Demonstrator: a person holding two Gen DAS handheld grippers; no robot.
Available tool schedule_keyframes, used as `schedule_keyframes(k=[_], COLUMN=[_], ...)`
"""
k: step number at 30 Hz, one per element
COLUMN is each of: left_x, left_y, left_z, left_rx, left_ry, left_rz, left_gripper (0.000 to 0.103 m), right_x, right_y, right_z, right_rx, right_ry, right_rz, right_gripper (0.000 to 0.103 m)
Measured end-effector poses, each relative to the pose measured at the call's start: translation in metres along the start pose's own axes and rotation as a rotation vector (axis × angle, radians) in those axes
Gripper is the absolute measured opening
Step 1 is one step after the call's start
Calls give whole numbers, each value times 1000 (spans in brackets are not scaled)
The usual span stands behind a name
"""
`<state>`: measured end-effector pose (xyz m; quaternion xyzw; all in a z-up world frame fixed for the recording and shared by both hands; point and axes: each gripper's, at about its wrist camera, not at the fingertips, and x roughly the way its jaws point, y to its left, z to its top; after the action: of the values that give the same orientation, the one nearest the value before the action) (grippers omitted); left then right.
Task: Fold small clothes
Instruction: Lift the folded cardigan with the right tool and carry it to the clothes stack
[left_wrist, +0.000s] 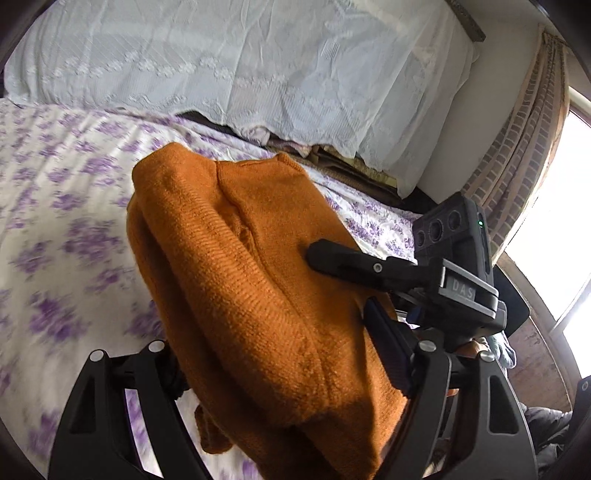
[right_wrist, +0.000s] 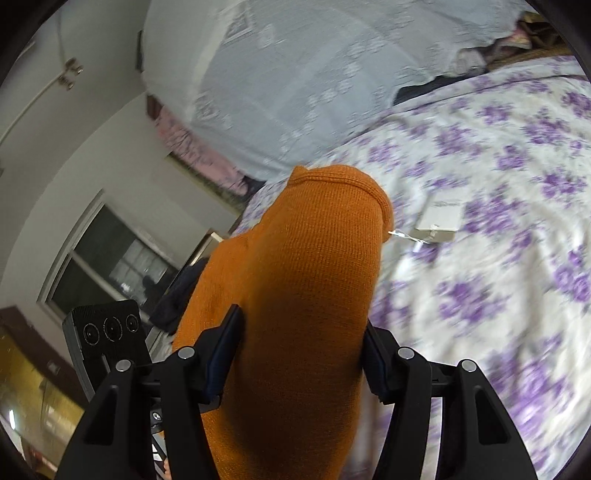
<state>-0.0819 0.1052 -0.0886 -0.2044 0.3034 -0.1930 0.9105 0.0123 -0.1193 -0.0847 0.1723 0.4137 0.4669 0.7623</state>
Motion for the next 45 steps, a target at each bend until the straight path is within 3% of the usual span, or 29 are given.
schedule_keyframes(k=[11,18,33,45], left_x=[-83,-132,-238,-290], left_y=[13,30,77,128], left_z=[-21,-17,31,92], left_rx=[-24,-35,-8,8], left_ry=[-76,-130,-281,-352], left_rz=[57,116,247,337], left_gripper=[76,76,76,76], right_x=[25,61,142,224], right_y=[74,129,232,303], right_z=[-16,-12,28,81], right_rx=[-59,-120,-172,-259], right_ry=[86,137,179,143], right_rz=[94,136,270,311], right_gripper=[60,61,60,60])
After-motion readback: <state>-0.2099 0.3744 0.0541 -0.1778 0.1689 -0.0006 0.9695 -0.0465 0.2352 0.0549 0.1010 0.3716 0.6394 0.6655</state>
